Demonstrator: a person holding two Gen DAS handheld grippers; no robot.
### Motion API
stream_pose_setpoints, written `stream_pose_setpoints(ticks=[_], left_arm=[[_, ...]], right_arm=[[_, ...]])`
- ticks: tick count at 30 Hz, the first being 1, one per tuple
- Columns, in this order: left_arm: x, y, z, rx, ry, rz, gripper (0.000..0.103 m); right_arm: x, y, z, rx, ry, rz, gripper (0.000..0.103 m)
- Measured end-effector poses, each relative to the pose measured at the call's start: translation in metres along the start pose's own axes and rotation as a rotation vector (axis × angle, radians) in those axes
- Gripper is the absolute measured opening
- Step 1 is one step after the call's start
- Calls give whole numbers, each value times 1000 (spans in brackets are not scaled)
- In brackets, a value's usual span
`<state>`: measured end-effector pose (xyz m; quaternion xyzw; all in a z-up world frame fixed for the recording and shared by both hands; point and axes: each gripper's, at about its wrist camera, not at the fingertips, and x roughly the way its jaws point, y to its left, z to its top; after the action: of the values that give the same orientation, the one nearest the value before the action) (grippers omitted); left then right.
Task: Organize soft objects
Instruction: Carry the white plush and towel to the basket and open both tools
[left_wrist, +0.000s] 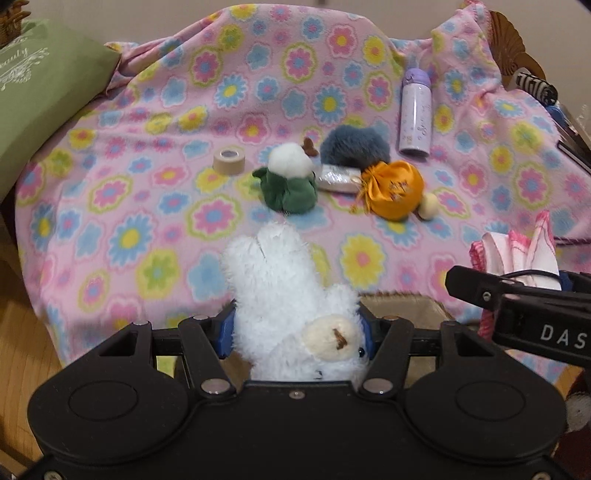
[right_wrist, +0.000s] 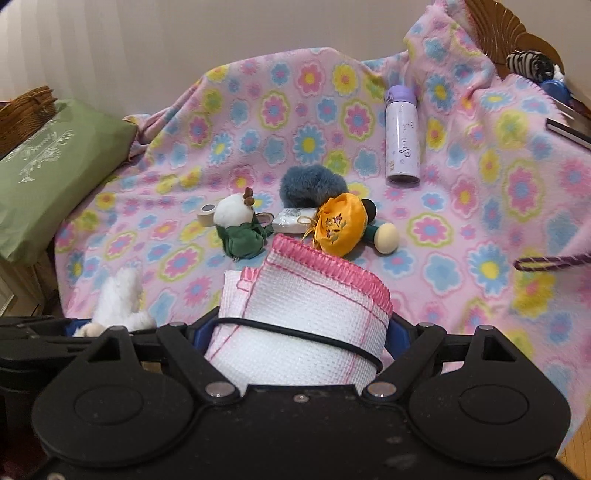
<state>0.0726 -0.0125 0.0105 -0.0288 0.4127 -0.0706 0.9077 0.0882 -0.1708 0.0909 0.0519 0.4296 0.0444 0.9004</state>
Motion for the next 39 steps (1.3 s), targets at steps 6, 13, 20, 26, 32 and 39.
stream_pose_setpoints(ticks=[6,13,20,26,32,39], left_arm=[[-21,-8,-17,-9,-19,-8,57],[-33,-7,-37,-68,-6,-3,57],[-24,2,-48,-128,44,-21,57],[-13,10,-56,-175,92,-21,57],[-12,4,-60,-146,97,-11,57],[-12,4,-49,-145,48,-3,58]], right_arm=[[-26,-1,-22,16,9,29,86],[-47,-1,-44,58,16,40,86],[-57,0,-43,65,-8,18,86],[-46,5,-44,40,48,22,86],[-37,-2,-46,73,98,19,86],[-34,-4,-45,73,98,18,87]])
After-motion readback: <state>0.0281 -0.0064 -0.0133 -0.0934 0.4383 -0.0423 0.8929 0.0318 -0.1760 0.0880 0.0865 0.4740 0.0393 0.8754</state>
